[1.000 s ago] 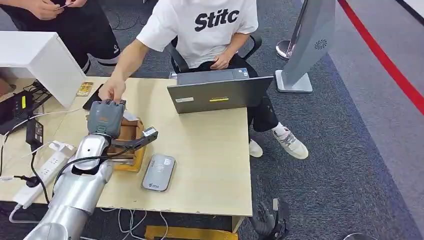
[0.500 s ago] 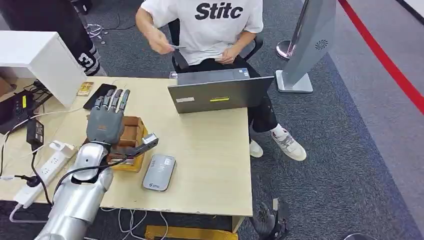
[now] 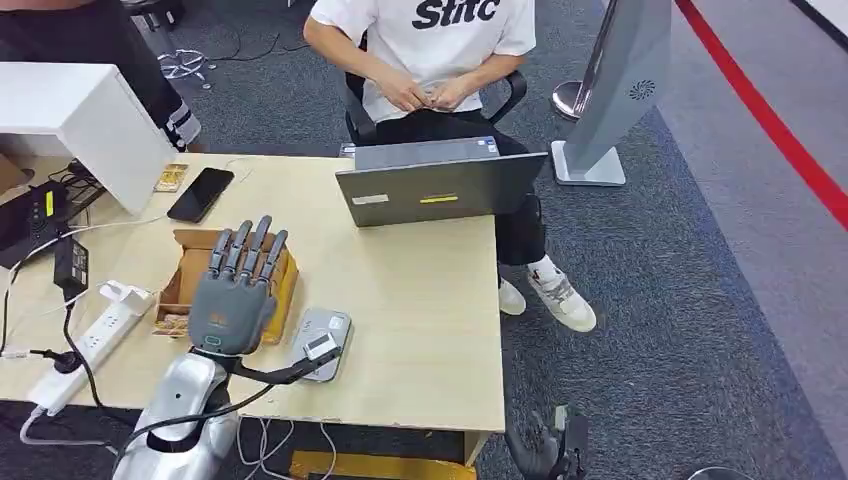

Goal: Pass the card to the sensor for recognition and then transmit it.

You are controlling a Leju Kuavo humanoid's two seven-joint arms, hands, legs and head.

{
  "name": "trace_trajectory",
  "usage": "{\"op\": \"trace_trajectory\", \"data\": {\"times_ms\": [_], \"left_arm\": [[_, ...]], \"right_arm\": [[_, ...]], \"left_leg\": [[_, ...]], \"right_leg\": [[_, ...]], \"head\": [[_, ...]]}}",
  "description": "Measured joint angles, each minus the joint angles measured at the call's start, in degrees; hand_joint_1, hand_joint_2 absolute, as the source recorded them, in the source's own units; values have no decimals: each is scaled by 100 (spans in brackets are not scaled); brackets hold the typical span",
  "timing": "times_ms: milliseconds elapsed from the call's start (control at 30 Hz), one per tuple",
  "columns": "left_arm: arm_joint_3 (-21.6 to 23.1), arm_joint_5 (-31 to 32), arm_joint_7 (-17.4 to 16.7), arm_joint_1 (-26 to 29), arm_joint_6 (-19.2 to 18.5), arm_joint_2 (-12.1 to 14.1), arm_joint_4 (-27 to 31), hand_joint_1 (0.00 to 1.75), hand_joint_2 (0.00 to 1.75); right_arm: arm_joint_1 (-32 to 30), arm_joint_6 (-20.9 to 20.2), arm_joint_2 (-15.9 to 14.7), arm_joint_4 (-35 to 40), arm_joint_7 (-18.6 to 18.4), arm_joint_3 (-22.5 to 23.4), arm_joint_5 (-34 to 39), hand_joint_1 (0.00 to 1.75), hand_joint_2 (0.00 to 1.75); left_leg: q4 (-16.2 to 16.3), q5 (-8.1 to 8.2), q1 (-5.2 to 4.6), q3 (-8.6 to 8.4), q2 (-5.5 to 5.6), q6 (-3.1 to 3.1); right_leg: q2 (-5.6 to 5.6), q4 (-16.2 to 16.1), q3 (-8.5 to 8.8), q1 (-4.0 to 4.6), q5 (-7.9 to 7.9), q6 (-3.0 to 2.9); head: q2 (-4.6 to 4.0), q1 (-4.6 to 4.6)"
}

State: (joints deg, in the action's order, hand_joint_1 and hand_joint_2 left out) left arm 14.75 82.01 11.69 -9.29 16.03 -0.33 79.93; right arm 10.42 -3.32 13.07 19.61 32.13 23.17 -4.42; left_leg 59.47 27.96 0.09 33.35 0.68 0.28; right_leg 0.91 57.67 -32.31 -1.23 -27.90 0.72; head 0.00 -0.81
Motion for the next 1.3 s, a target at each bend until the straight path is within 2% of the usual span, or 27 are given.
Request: {"op": "trace_trajectory", "data": {"times_ms": [100,267,500,800,1167,1200,1233,1300], "left_arm": [[111,-79,29,331,-178,11,210,0,175],[134,-180,-273,752,-156,94,372,0,175],[-329,-247,-315,980,-258,227,324,0,175],[-918,-136,-349,856,-256,289,-78,0,175],[-1042,142,-326,390,-27,195,-900,0,175],[-1042,153,-323,365,-22,175,-942,61,175],[-1042,164,-319,344,-20,164,-974,175,175],[-1042,164,-306,316,-20,136,-1029,175,175]], "right_arm": [[-45,0,-13,26,51,65,0,0,175],[-97,0,-31,92,101,140,-61,0,175],[-114,0,-33,160,112,216,-306,0,175],[-98,0,-33,184,92,223,-463,0,175],[-26,0,-15,173,83,216,-590,0,175],[-23,0,-11,173,83,216,-614,0,175],[-18,0,-7,173,83,216,-627,0,175],[-15,0,-2,173,83,214,-629,0,175]], "left_leg": [[0,0,0,0,-1,0],[-2,2,0,4,1,1],[-3,0,1,3,1,0],[-3,-1,1,4,3,-1],[-2,-1,0,3,3,-1],[-2,-1,0,3,3,-1],[-2,-1,0,3,2,-1],[-2,-1,0,4,2,-1]], "right_leg": [[1,1,1,0,0,0],[-1,0,0,0,-3,1],[-2,1,0,1,-3,0],[-3,1,0,0,-2,0],[-4,1,0,0,-1,0],[-4,1,0,0,-2,0],[-3,1,0,0,-2,0],[-3,1,0,0,-2,0]], "head": [[0,0],[0,0],[0,2],[0,0],[0,0],[0,0],[0,0],[0,2]]}}
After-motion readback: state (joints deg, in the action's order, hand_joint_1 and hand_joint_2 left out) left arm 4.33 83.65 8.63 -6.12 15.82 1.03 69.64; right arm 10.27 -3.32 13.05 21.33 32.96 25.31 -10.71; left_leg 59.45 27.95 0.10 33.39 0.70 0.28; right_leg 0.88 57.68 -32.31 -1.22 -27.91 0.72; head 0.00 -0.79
